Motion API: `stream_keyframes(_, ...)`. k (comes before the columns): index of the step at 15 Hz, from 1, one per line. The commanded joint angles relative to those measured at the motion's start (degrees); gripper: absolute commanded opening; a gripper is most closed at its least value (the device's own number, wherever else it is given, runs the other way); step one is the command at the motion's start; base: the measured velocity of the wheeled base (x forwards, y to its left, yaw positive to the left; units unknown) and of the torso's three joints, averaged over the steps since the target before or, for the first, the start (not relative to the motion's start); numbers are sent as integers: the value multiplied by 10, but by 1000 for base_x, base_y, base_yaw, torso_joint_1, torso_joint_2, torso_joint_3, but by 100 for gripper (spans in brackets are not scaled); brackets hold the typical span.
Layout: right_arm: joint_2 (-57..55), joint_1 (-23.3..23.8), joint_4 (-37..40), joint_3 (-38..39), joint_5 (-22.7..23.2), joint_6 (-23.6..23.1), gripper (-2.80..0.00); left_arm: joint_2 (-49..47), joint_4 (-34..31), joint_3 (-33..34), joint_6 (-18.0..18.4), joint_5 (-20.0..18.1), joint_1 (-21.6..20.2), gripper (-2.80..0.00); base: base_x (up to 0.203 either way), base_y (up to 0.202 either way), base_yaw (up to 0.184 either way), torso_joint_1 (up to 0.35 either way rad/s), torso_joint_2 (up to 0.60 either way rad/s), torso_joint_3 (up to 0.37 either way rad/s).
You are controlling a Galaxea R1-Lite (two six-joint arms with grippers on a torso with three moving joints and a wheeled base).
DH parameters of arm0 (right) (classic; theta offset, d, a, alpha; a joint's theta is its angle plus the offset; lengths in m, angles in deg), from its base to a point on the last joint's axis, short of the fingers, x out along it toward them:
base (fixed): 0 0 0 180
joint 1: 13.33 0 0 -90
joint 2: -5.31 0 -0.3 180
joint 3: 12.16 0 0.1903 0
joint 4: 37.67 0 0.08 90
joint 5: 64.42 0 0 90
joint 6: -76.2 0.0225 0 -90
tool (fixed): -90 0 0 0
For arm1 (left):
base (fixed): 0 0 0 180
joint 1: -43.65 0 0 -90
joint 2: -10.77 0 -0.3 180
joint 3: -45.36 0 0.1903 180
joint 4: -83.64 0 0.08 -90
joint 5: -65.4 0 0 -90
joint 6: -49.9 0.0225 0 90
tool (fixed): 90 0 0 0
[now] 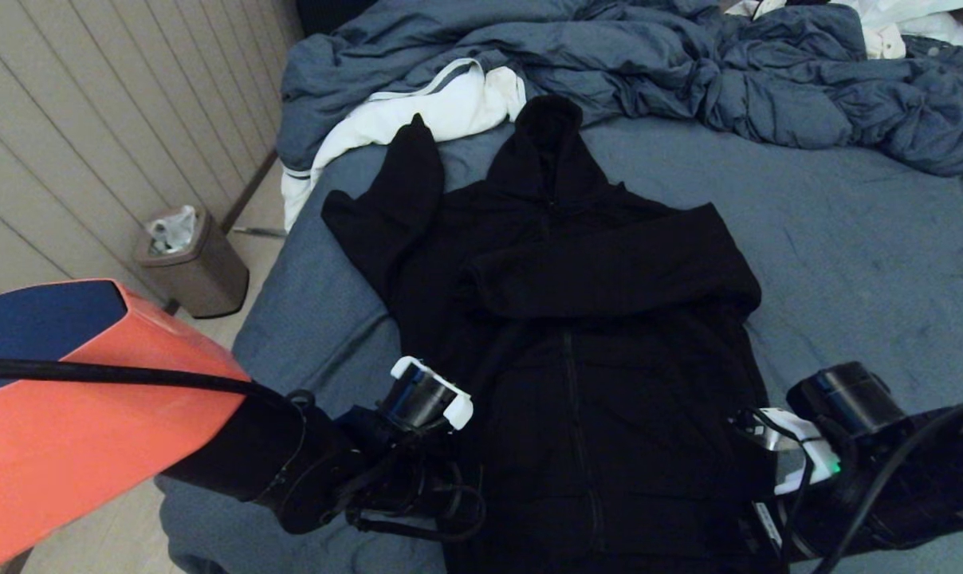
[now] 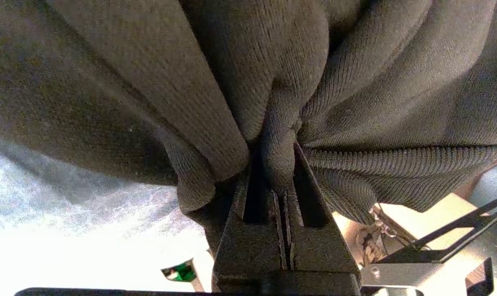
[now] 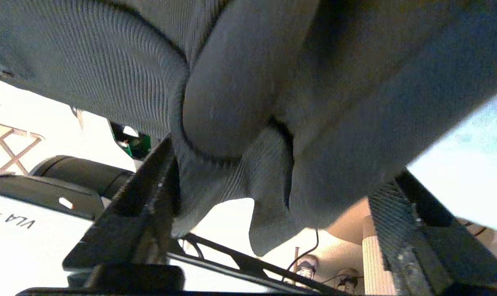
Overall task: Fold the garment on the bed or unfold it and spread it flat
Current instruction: Fold the black sweatshirt
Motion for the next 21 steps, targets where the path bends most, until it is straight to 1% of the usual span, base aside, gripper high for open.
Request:
stream_keyframes(1,15,0,1,6,1,0,0,8,-2,7,-2,-1,7,-280,0,0,0,0,0,0)
stream_keyframes(8,15,0,1,2,-1,2,0,9,-1,10,-3,0,12,-280,0,0,0,0,0,0)
stream_keyframes(10,19,-3,0,8,-17,1,0,11,-1,10,-3,1,12,-280,0,0,0,0,0,0)
stream_keyframes(12,19,-1,-1,5,-21,1,0,9,-1,10,-3,1,12,-280,0,0,0,0,0,0)
stream_keyframes(13,16,0,-1,3,-25,2,-280,9,-1,10,-3,1,12,-280,0,0,0,0,0,0)
stream_keyframes(21,16,-1,-4,8,-29,1,-280,12,-1,12,-4,0,12,-280,0,0,0,0,0,0)
